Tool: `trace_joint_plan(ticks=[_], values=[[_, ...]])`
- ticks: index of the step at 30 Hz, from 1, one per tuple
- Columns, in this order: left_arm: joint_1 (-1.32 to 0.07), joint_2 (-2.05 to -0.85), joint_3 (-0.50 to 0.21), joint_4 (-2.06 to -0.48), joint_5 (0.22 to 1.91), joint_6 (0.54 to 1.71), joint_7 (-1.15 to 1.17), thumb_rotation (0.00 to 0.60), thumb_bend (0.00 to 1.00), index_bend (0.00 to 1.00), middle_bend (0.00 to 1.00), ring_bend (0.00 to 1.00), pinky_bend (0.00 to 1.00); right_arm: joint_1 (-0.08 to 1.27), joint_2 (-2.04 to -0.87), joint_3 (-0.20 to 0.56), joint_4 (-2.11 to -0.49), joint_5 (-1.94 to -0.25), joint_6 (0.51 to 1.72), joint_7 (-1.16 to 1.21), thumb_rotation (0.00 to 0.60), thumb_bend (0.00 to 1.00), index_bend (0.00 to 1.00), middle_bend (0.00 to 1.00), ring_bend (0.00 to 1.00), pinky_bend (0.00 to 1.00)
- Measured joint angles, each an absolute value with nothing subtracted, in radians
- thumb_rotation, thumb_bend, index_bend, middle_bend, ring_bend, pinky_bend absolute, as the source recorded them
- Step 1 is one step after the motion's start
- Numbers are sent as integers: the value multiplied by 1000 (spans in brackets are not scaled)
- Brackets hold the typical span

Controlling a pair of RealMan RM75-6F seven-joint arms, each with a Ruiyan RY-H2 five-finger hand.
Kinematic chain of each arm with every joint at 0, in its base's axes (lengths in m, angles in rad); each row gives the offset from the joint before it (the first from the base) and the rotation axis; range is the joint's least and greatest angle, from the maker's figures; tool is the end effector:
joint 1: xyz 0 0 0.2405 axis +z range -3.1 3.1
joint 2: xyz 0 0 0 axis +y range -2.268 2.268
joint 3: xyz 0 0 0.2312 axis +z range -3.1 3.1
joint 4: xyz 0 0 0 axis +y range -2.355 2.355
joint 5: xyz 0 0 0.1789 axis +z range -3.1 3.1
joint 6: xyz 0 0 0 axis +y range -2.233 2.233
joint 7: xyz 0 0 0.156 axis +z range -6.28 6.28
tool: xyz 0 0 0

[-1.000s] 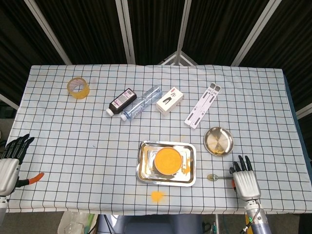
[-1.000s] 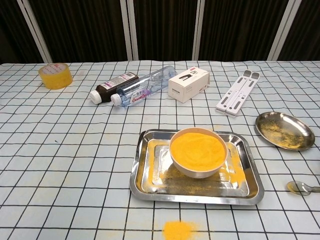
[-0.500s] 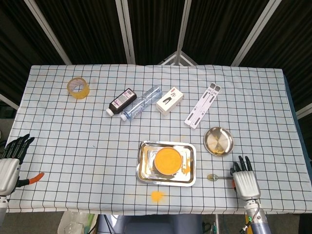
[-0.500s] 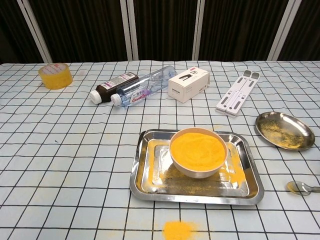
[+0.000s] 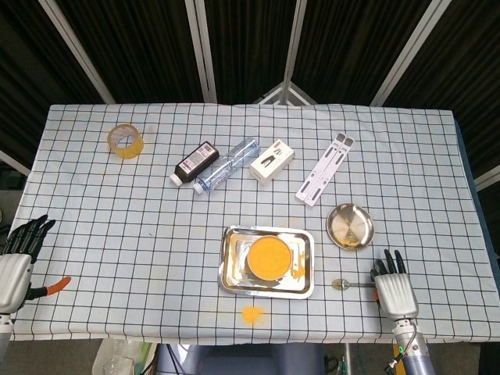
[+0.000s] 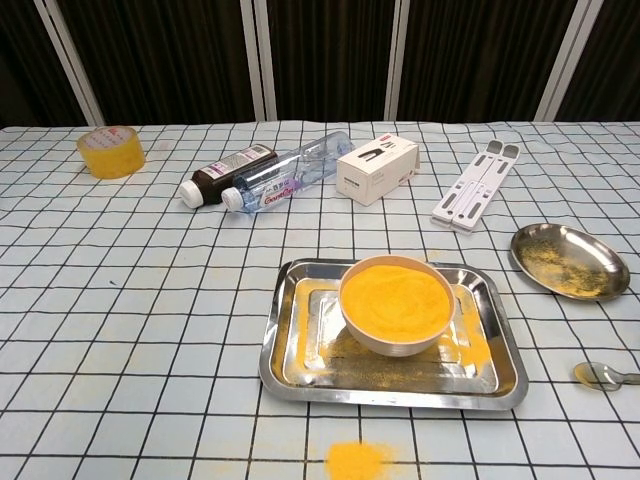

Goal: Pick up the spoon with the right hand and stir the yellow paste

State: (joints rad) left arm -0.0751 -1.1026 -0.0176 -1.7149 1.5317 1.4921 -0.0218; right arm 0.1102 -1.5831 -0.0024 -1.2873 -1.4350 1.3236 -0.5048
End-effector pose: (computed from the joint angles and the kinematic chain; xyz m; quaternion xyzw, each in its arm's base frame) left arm -0.2590 0.1787 0.1680 -0.5870 -0.4227 -0.4151 0.5518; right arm -0.2908 -0.1825 0.0336 0.7019 -0.3297 0.2177 0.5926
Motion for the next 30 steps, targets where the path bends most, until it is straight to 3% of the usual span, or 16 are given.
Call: trace_joint_plan(ticks=[30], values=[[-75,-1102,-19,-1718,1528,1492,-23,600,0,0,0,0,0,112,-1568,3,-1319,-1438,1342,-487,600,459,575,260,0,0]])
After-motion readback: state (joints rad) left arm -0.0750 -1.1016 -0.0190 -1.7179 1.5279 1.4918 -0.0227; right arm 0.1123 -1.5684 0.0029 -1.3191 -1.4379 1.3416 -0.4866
